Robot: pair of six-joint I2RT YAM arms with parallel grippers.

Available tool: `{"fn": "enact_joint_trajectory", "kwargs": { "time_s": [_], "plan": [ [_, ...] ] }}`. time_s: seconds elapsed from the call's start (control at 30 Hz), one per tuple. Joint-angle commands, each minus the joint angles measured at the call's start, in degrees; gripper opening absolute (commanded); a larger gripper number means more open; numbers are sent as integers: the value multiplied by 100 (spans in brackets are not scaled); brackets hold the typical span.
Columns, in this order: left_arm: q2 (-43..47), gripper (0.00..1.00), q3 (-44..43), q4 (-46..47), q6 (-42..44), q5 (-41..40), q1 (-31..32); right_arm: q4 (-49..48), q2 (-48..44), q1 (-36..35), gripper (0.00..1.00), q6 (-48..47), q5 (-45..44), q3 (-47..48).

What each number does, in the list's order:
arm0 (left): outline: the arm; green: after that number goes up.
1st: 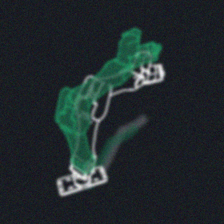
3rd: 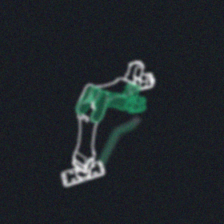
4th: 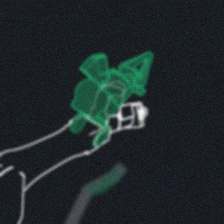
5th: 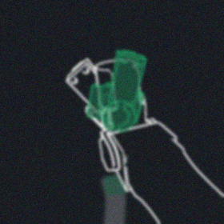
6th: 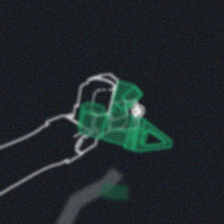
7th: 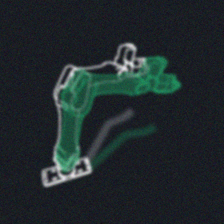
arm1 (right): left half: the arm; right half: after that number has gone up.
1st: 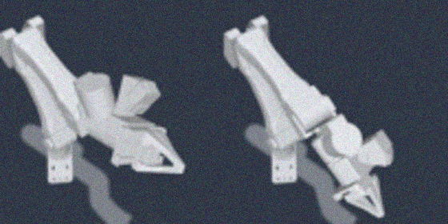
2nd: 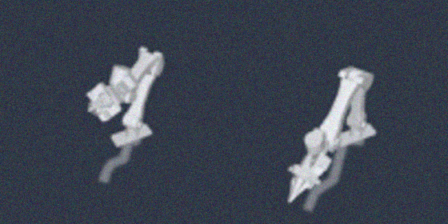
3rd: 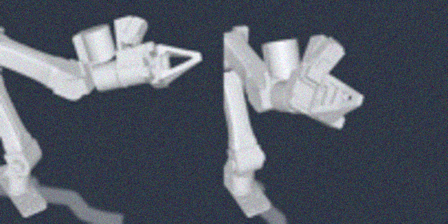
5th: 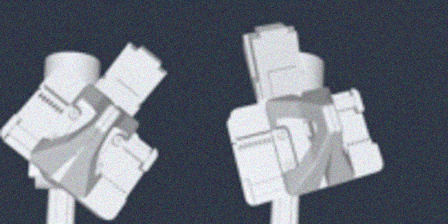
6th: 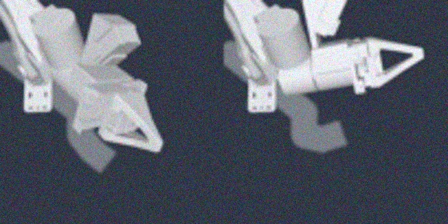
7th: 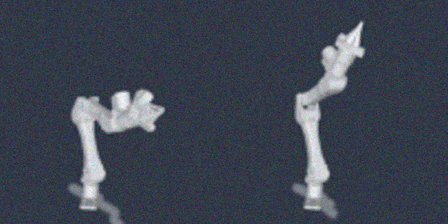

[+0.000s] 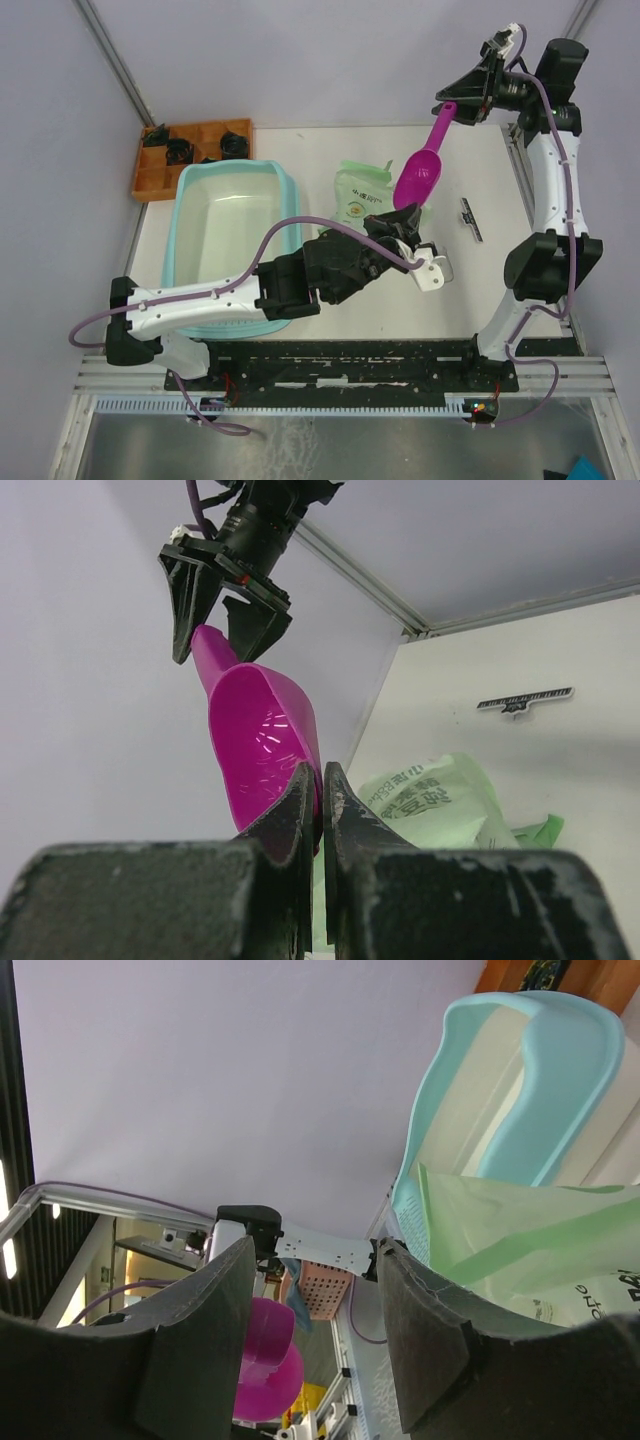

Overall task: Fill the litter box with clean litter
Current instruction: Adjust the spatula.

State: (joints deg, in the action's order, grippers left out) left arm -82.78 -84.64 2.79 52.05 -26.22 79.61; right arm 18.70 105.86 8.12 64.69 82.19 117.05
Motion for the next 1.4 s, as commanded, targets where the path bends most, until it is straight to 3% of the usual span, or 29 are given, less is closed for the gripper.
{"fn": "enact_joint_trajectory", "kwargs": {
  "time_s": [0.0, 0.47, 1.37],
  "plan": [
    [91, 3, 26, 591, 193, -135, -170, -20, -483, -59, 61, -123, 683, 589],
    [169, 3, 240, 734, 112, 3, -164, 301, -867, 167, 61, -261, 682, 288],
    [465, 3, 637, 1022, -31, 91, -31, 373, -213, 309, 60, -290, 675, 907]
  ]
}}
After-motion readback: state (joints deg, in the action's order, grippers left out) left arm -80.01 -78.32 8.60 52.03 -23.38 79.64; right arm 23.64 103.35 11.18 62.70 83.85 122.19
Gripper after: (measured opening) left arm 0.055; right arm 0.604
